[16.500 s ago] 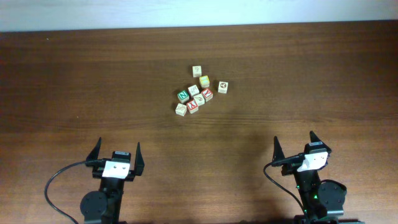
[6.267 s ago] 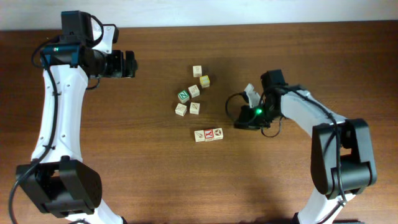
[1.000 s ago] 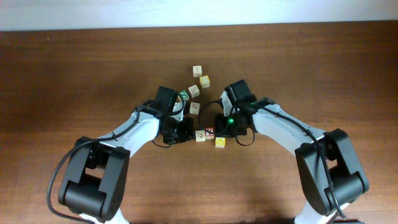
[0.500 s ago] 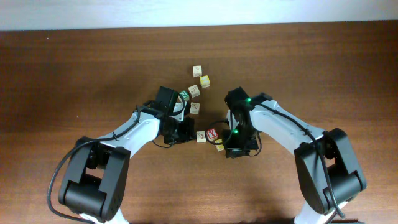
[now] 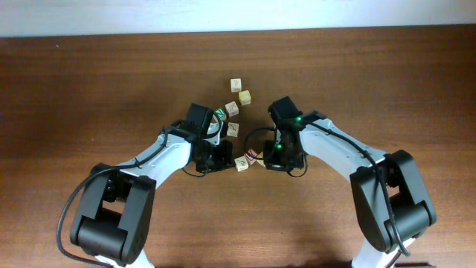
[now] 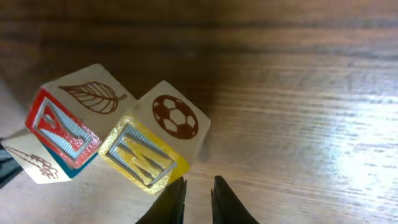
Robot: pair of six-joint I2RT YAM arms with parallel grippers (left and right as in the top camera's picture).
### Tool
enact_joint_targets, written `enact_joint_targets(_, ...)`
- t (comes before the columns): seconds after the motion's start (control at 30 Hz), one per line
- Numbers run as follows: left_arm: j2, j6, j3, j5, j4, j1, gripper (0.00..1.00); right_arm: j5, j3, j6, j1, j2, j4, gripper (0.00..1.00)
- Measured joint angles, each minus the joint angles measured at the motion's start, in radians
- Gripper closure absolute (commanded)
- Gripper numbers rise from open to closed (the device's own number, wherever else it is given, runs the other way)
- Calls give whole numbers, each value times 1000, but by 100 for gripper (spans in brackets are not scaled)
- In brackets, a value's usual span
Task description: Rotate 3 blocks
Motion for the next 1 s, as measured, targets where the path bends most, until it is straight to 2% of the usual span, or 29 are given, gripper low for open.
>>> enact_joint_targets(0.1, 0, 0, 0, 0, 0, 0, 100, 0, 8, -28, -6, 0, 19, 84)
enact_joint_targets(0.3, 0, 0, 0, 5, 2, 0, 100, 7, 25, -51, -40, 28, 216, 81)
enact_joint_targets(0.4, 0, 0, 0, 7, 2, 0, 100, 7, 25, -81, -40, 34, 258, 80)
enact_joint_targets(0.63, 0, 0, 0, 7, 2, 0, 100, -134, 26, -305, -40, 47, 329, 79)
enact_joint_targets(0.8, 0, 0, 0, 9, 14, 5, 100, -211, 37, -335, -40, 64, 248, 79)
enact_joint_targets(0.97, 0, 11, 3, 1, 90, 111, 100, -204, 87, -338, -40, 67, 78, 79)
enact_joint_targets(1.0, 0, 16, 4, -5, 108, 112, 100, -204, 88, -338, -40, 67, 67, 76)
